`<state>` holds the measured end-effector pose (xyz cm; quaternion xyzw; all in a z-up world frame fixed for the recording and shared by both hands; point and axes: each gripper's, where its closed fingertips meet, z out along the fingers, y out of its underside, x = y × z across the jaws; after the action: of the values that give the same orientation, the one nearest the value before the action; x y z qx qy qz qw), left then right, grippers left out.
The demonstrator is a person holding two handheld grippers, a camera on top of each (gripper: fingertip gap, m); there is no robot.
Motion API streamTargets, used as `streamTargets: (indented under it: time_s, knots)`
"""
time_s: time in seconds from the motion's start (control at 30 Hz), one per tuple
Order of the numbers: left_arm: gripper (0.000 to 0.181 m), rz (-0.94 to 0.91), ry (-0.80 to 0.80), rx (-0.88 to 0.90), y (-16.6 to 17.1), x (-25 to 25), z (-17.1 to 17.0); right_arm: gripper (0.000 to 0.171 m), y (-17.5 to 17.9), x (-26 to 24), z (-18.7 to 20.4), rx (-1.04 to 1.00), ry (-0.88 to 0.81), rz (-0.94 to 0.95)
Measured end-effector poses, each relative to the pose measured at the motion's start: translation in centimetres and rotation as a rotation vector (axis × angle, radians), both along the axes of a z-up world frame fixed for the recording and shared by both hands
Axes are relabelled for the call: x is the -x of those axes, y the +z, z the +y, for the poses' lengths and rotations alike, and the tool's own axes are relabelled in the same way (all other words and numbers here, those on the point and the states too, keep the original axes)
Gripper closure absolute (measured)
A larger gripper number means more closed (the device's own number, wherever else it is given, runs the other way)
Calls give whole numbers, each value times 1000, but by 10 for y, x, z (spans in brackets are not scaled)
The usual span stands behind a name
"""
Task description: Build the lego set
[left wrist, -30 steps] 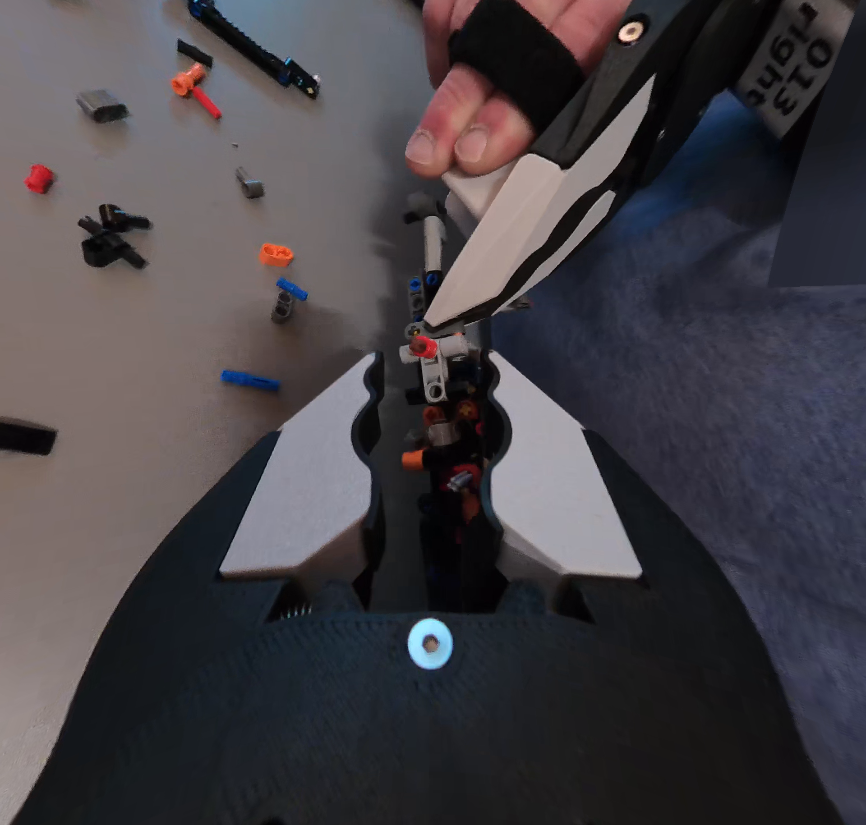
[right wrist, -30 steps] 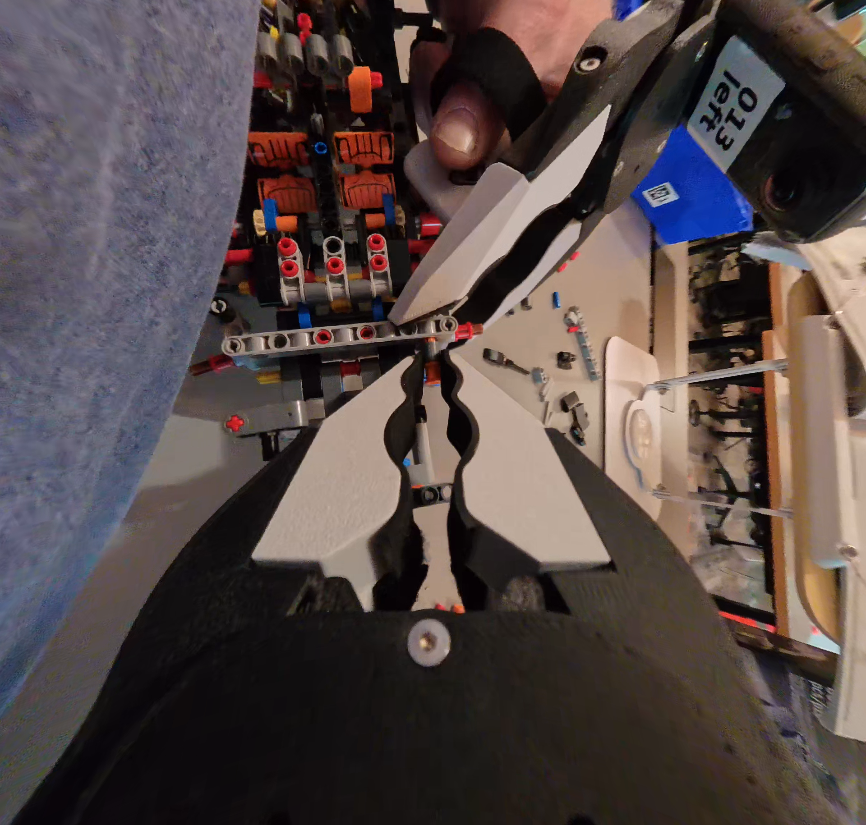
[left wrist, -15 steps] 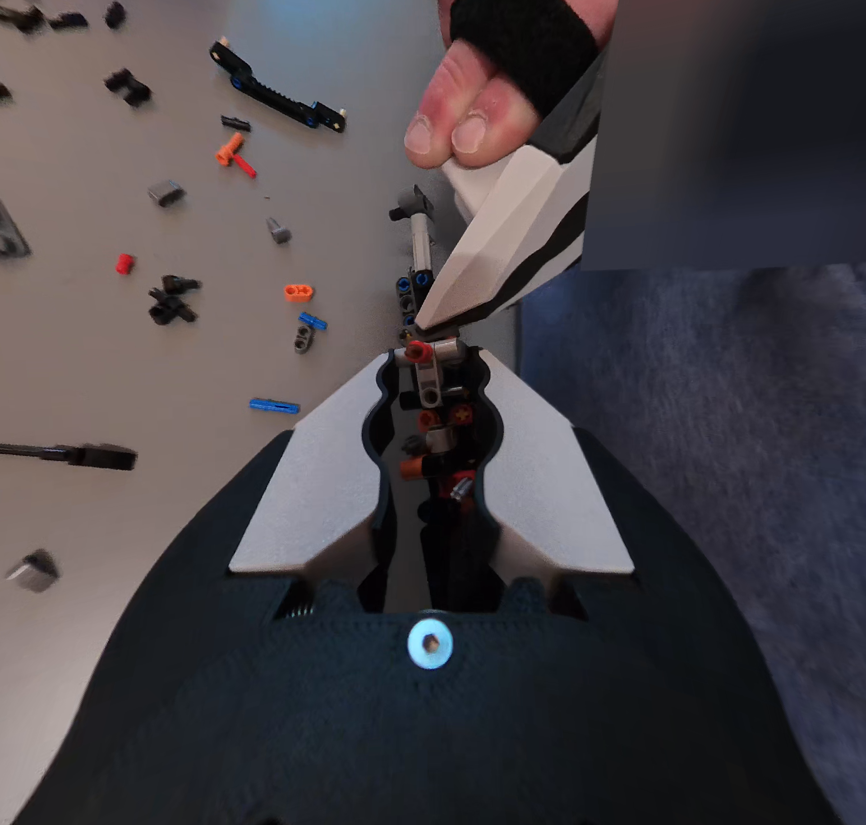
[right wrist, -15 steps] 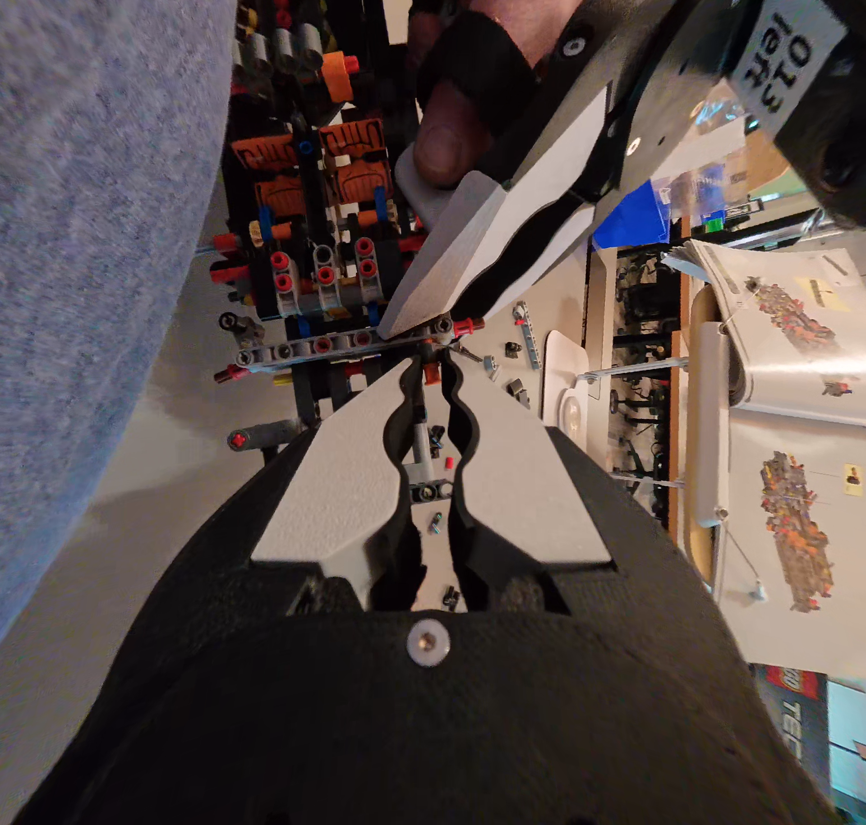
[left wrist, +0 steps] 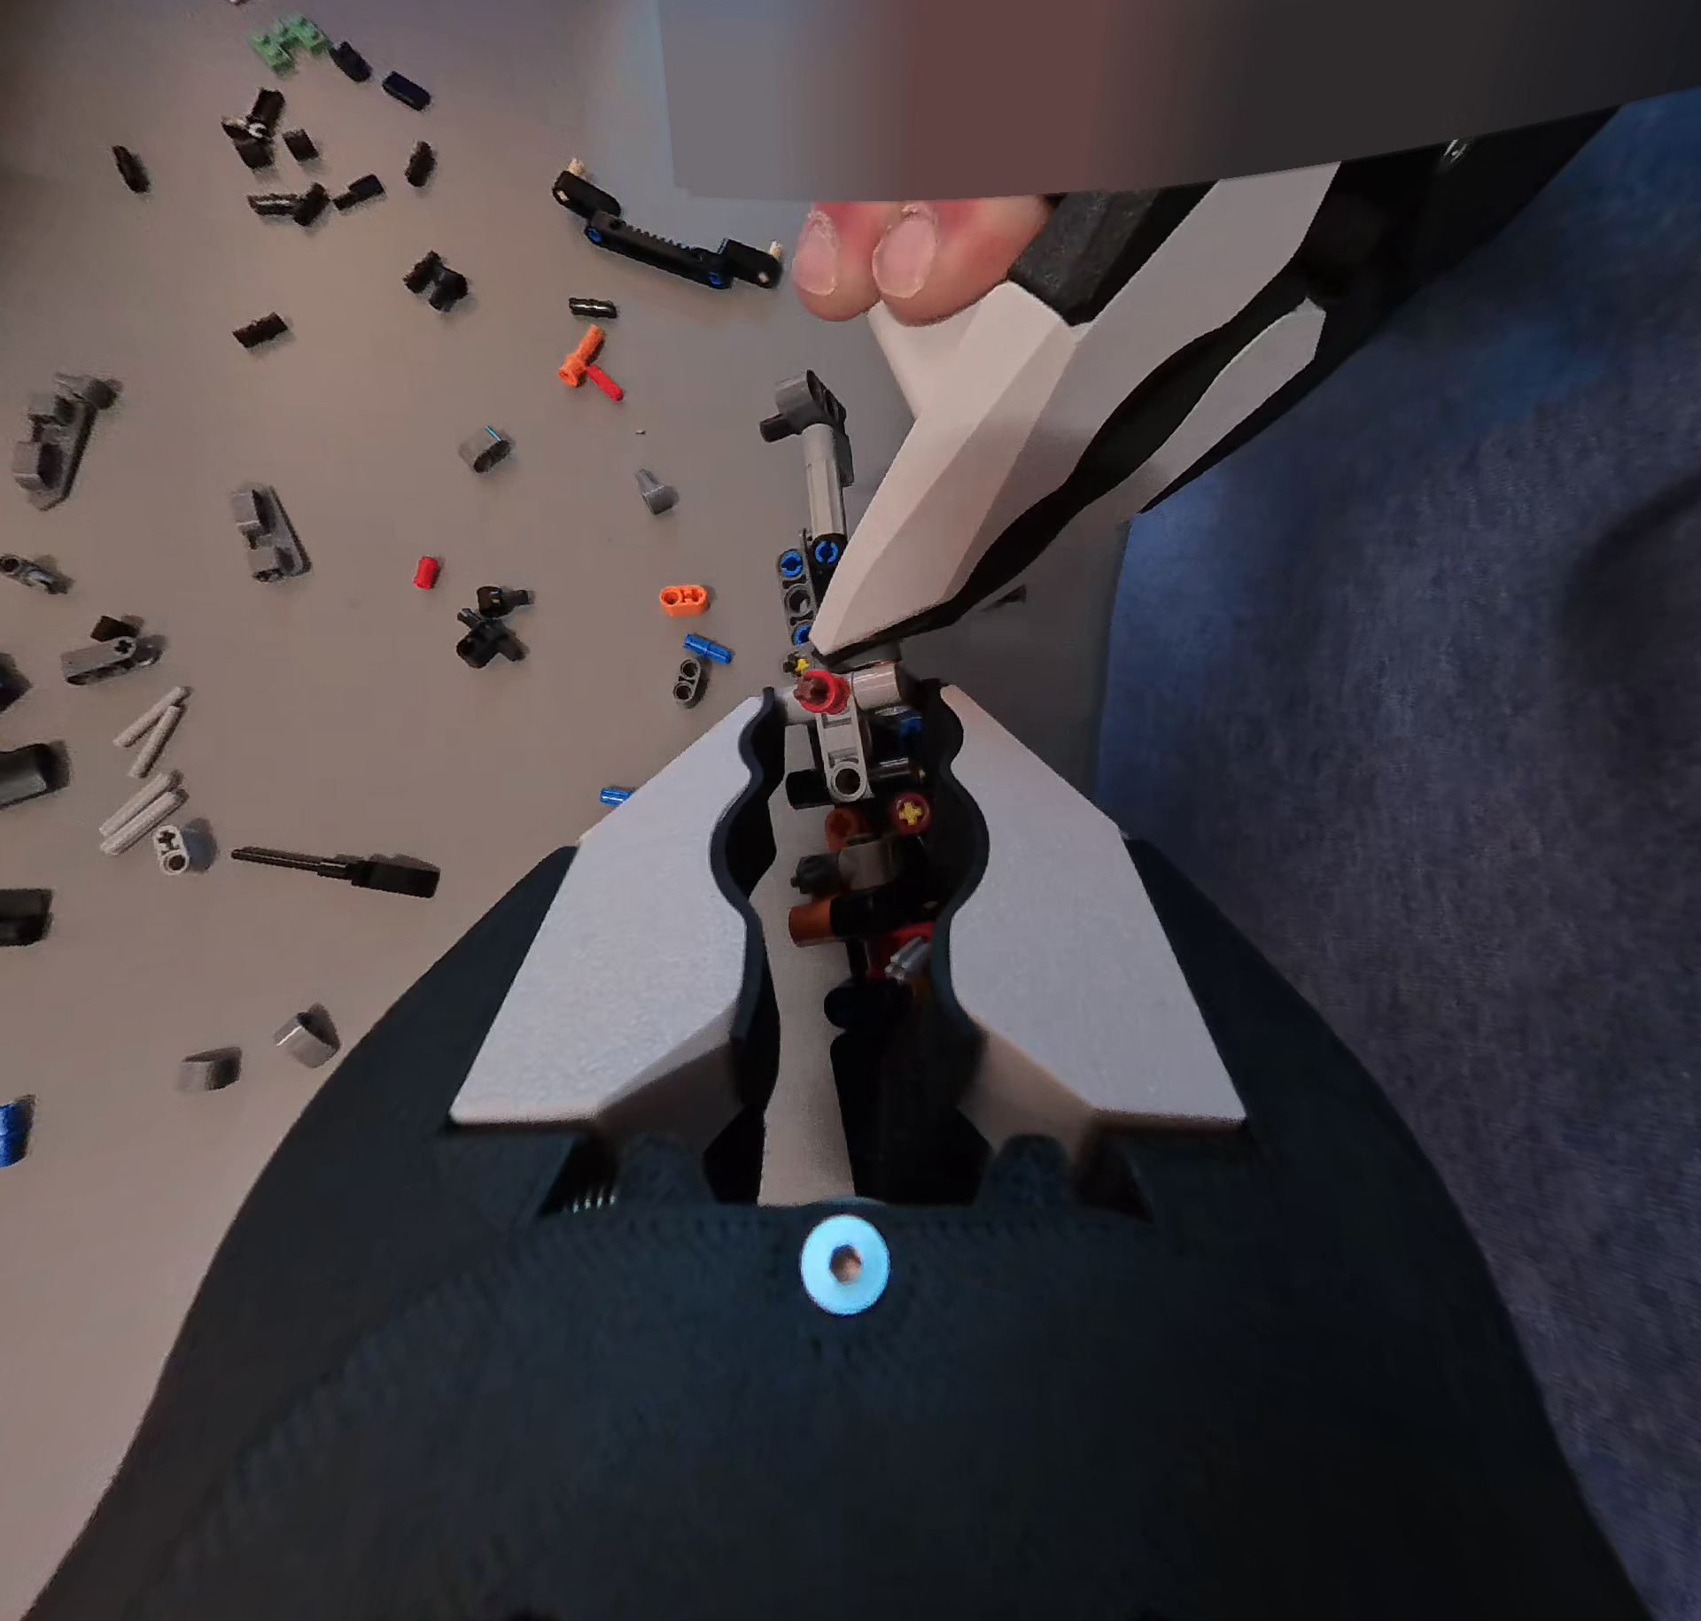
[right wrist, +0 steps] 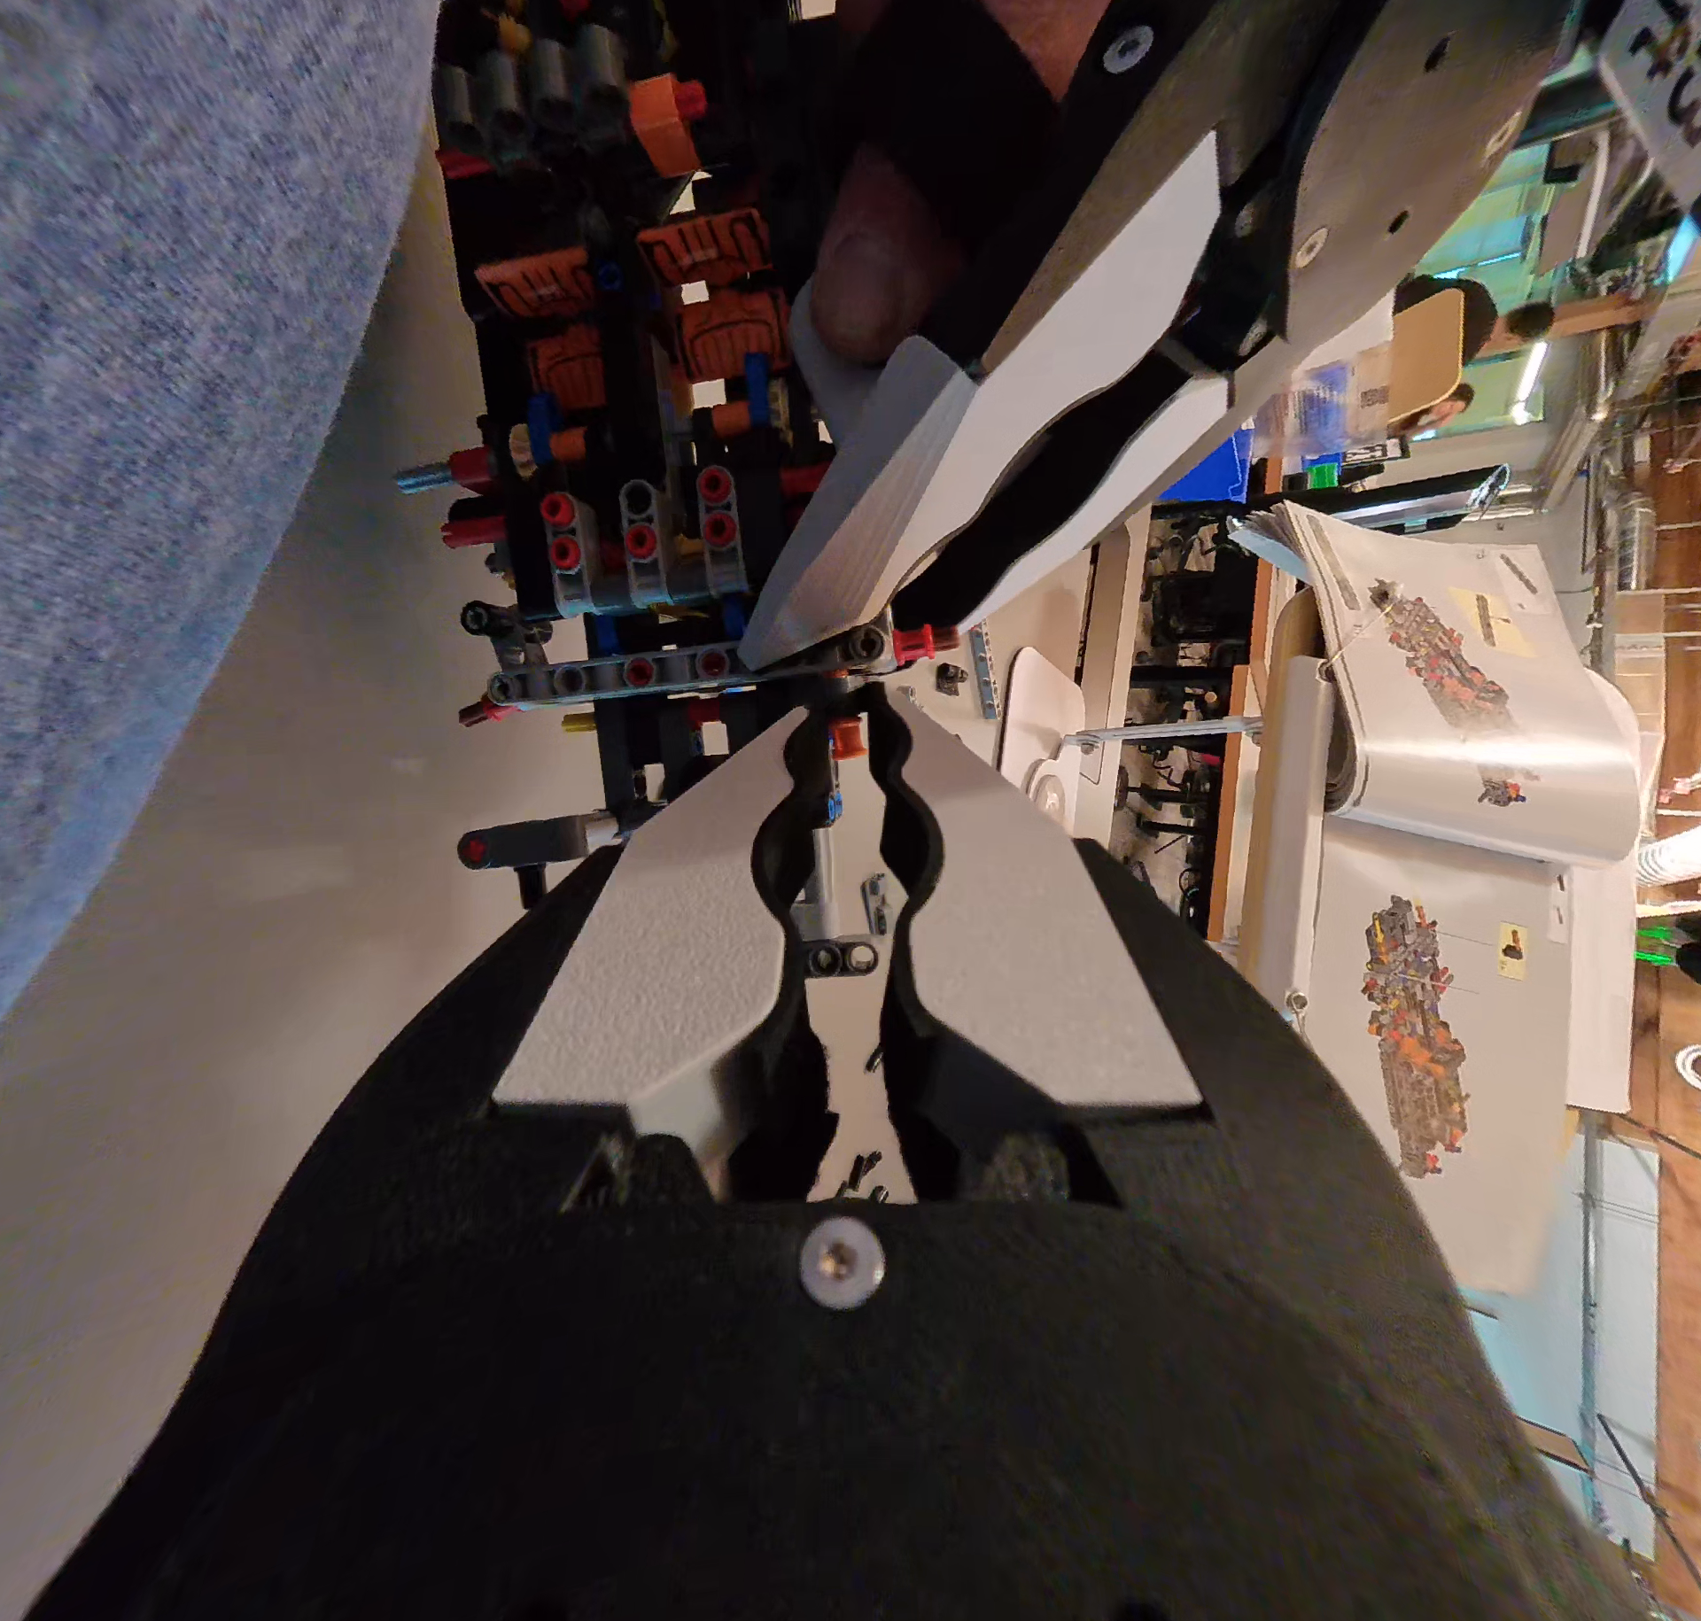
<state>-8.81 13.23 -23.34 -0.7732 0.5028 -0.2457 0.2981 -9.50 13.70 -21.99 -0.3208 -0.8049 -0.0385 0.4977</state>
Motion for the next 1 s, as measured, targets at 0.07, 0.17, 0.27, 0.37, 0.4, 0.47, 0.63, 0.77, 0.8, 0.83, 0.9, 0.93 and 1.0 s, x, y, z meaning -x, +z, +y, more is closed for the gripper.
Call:
streamTargets:
  time_s: [0.07,0.17,0.27,0.37,0.4,0.47,0.63,0.77,0.8,0.83,0.9,0.93,1.0]
  knots:
    - [153,20,4,-24,-1,0,0,165,0,0,0,1,1,5]
    - [153,48,13,-46,-1,1,1,165,-1,0,0,11,-9,12]
    - [153,89,15,-74,-3,1,1,166,-5,-1,0,29,-7,4]
    - [154,131,10,-82,-6,2,2,165,-9,-1,1,48,-4,-1]
    - [154,139,8,-79,-7,2,2,165,-10,-1,1,61,-3,-2]
    - [154,153,4,-92,-8,3,3,165,-12,-1,2,103,-5,2]
    - [154,180,-7,-84,-10,4,8,165,-14,-1,7,155,-6,16]
    - [154,166,3,-48,-10,6,13,164,-13,2,12,247,9,52]
    - [154,159,9,-62,-9,7,18,163,-12,4,16,275,4,68]
    - [154,151,9,-38,-9,9,21,161,-12,7,19,313,0,78]
    - [154,116,-15,43,-12,10,22,148,-21,11,30,346,-28,51]
    - [153,99,-15,70,-14,12,26,148,-23,13,33,375,-22,45]
    - [153,52,-21,146,-18,15,30,139,-28,16,41,425,-23,14]
